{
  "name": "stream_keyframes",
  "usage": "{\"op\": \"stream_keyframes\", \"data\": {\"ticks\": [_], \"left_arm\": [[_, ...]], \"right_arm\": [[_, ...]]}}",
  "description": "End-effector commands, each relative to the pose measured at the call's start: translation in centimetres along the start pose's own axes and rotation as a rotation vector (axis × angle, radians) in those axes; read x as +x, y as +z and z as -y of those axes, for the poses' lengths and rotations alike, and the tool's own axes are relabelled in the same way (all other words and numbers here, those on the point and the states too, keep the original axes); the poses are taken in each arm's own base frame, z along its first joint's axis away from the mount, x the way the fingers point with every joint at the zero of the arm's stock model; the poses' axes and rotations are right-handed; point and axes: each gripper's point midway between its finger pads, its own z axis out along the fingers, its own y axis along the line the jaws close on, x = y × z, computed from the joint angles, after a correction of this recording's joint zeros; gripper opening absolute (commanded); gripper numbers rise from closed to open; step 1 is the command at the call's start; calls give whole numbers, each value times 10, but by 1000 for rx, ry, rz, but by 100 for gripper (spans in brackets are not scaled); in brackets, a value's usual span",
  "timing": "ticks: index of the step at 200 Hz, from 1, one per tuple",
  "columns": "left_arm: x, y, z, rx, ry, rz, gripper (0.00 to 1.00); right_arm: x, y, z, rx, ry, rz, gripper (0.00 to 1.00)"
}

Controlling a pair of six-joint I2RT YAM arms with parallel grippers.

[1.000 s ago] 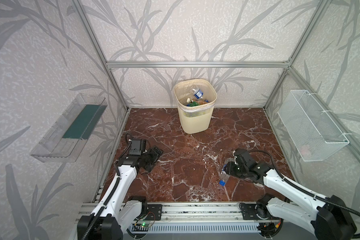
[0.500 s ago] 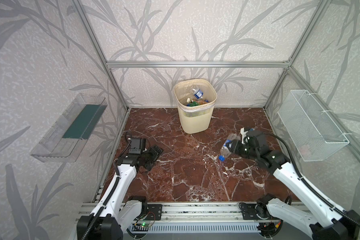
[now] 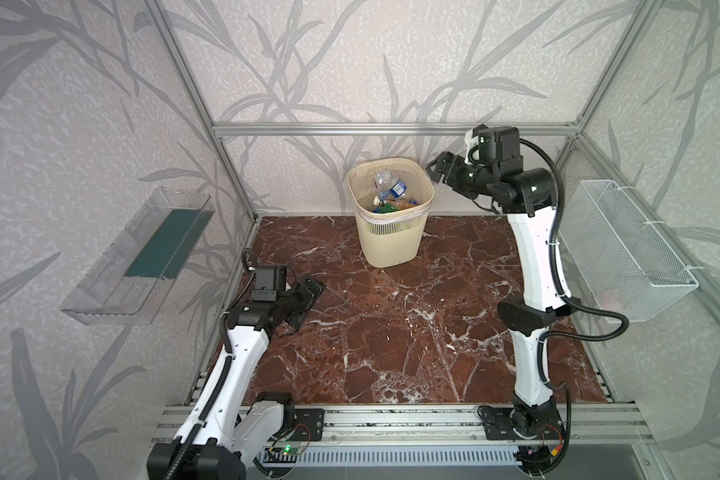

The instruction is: Throw the plastic bottles in the bin

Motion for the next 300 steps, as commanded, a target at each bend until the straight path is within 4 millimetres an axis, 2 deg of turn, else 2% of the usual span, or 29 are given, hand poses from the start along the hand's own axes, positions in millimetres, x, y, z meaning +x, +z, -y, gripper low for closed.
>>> {"op": "stream_keyframes", "data": {"ticks": [1, 24, 49, 80, 103, 111, 117, 123, 124, 129, 132, 143, 166, 175, 190, 206, 230, 252, 276, 300], "left_arm": [[1, 3, -14, -34, -18, 12, 91], [3, 11, -21, -30, -27, 10, 91], [2, 14, -24, -34, -20, 16, 91], [-2, 12, -20, -33, 2, 31, 92], [-7, 11, -19, -39, 23, 47, 92], [-8, 11, -19, -44, 28, 47, 92], [-9, 11, -19, -47, 31, 50, 92], [-10, 12, -19, -49, 34, 51, 92], [-10, 12, -19, -49, 35, 51, 92], [-11, 12, -18, -48, 39, 54, 92], [-11, 12, -19, -50, 42, 54, 92], [-14, 12, -18, -54, 49, 62, 92], [-22, 10, -14, -65, 73, 87, 92], [-29, 9, -11, -71, 88, 109, 92], [-45, 5, -8, -95, 127, 185, 92], [-75, -2, -10, -152, 186, 339, 92], [-119, -13, -19, -247, 245, 589, 94], [-143, -19, -29, -284, 240, 778, 94], [-160, -27, -49, -390, 262, 946, 95], [-167, -30, -59, -504, 359, 997, 98]], "right_arm": [[44, -53, 17, 153, -150, -103, 87], [65, -51, 25, 249, -218, -151, 87], [70, -51, 31, 305, -290, -162, 87], [69, -63, 51, 436, -316, -155, 86], [78, -71, 71, 562, -329, -201, 86], [87, -68, 79, 603, -348, -235, 87], [89, -71, 80, 584, -347, -221, 87], [101, -63, 87, 563, -341, -225, 86], [97, -69, 85, 543, -329, -197, 86], [108, -62, 95, 523, -318, -185, 85], [107, -66, 95, 483, -305, -145, 85], [128, -64, 119, 435, -210, -128, 83], [160, -70, 172, 505, -126, -180, 83], [172, -66, 189, 509, -119, -181, 83], [179, -59, 213, 494, -122, -94, 83], [186, -52, 243, 500, -164, 16, 83], [175, -45, 269, 511, -262, 264, 82], [169, -41, 284, 511, -359, 491, 80], [183, -20, 307, 504, -374, 498, 78], [192, 2, 321, 506, -416, 461, 79]]}}
